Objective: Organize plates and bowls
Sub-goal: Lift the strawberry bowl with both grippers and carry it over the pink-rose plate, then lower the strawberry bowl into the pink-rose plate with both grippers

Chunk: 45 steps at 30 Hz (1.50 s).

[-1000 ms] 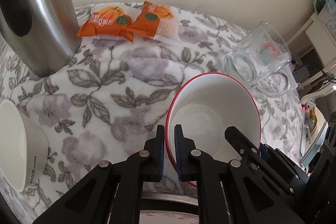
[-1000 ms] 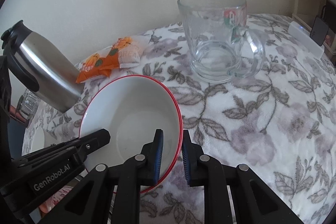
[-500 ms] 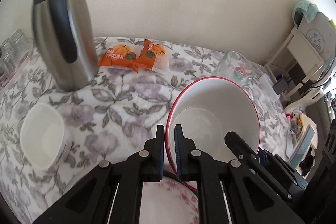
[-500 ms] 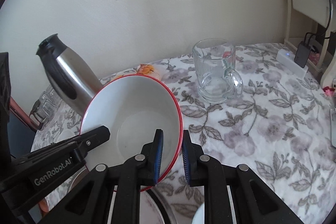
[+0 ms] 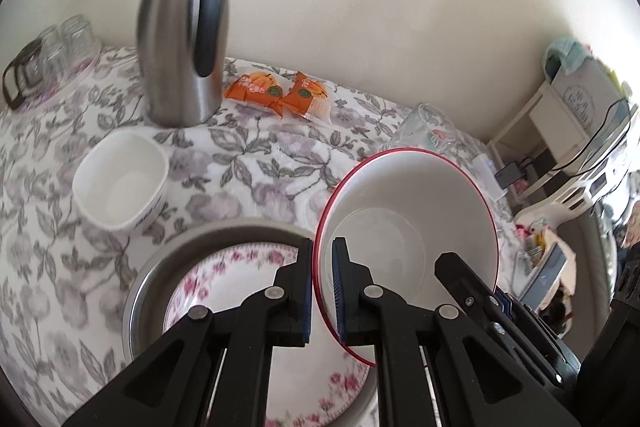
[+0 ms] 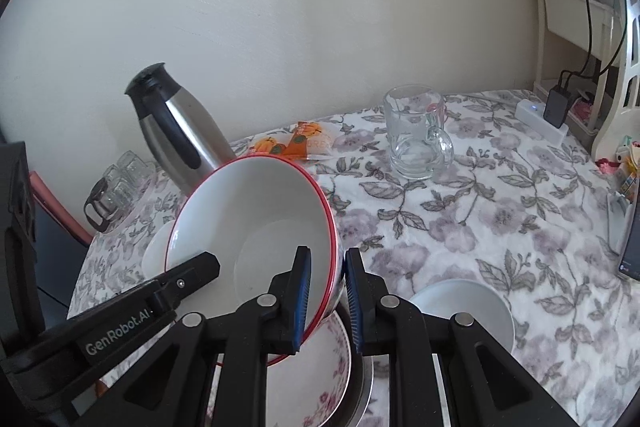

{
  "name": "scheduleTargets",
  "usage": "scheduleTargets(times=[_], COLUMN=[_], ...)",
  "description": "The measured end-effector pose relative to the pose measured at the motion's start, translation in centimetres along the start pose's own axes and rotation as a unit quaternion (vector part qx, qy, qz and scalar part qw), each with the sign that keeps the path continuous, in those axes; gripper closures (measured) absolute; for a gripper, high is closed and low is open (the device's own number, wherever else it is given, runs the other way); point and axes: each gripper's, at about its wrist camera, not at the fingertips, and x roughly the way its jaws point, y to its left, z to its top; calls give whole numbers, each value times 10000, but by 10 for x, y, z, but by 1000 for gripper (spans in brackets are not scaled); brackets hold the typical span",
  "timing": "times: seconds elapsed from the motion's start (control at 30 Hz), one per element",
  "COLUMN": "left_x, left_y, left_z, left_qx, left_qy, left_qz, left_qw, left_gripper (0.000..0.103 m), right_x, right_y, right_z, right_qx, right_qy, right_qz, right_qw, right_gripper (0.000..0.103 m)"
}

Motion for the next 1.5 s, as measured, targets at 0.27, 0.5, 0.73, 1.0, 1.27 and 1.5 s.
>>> scheduleTargets(times=[0.27,0.5,0.73,1.0,1.27,1.5], left_x=[-23,-31,-31,-13,8,12], left_y=[17,35,51,66,77,78], left_z=[-20,-34,-45,-51,-58,-58], left_qx=[-292,-658,-879,-1036,-1272,-1280], left_qy=[-127,-137,-13,255,566,630], left_qz=[-165,-310,-294,93,180,237], left_qw=[9994,9973,9957,9942,9901,9895], left_gripper=[94,94,94,94,94,93], right_x=[-19,-26,-18,19,36,42], right_y=[15,28,34,37,31,29], right_z=[-14,-22,-29,-46,-54,-56], right_qx=[-229,-356,-421,-512,-390,-353], right_qy=[-22,-6,215,886,1178,1257], right_qz=[90,201,281,169,164,139], right_qw=[9997,9992,9985,9946,9921,9913], right_gripper=[84,84,84,84,84,84])
